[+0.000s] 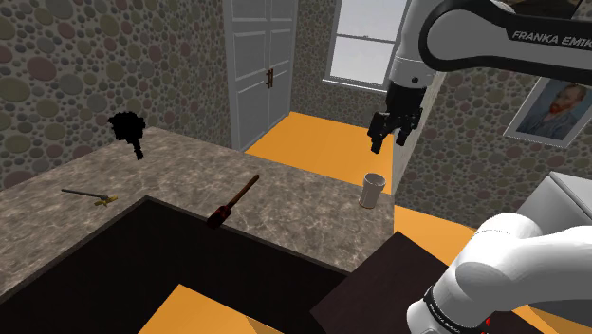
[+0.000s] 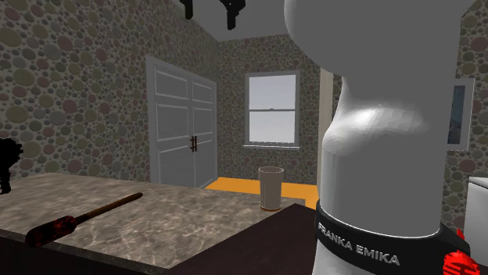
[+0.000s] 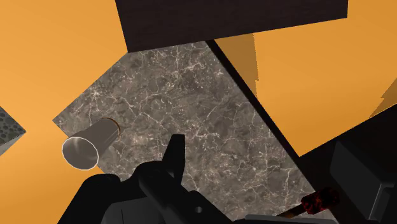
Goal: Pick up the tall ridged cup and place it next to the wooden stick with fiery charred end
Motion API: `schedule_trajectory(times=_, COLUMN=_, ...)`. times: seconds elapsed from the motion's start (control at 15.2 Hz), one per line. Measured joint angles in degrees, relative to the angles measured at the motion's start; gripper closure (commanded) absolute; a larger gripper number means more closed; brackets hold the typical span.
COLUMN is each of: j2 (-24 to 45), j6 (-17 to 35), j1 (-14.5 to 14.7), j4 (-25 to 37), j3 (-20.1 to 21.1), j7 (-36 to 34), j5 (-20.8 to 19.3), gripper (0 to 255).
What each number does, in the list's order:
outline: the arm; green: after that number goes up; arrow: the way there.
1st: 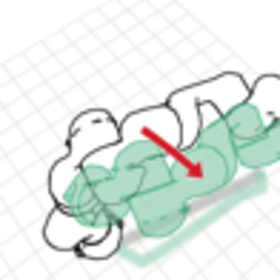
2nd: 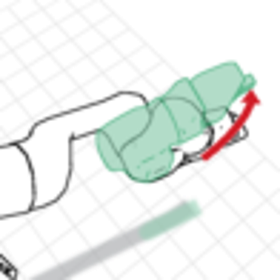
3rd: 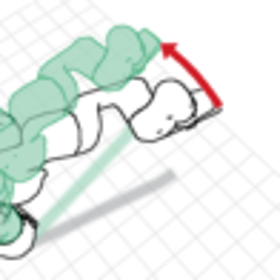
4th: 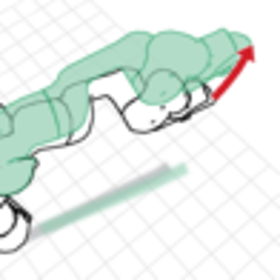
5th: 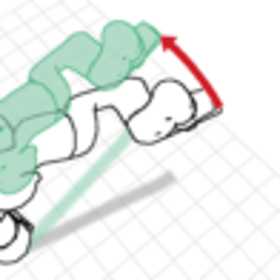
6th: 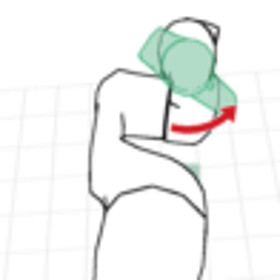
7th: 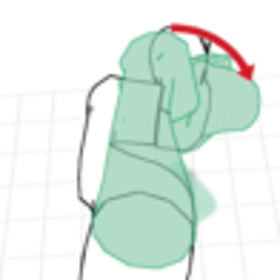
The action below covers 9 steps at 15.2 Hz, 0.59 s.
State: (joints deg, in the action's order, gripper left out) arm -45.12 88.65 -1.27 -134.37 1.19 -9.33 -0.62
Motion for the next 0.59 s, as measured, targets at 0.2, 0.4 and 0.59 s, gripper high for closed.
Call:
schedule_trajectory(times=0.2, j2=0.7, j6=1.5, j1=-0.3, j4=-0.8, j3=-1.0, j7=1.1, j5=-0.8, gripper=0)
schedule_trajectory(times=0.4, j2=2.3, j6=6.4, j1=-1.2, j4=-4.1, j3=-3.2, j7=3.5, j5=-2.4, gripper=0)
schedule_trajectory(times=0.59, j2=4.8, j6=11.3, j1=-2.3, j4=-6.3, j3=-6.1, j7=6.6, j5=-4.5, gripper=0)
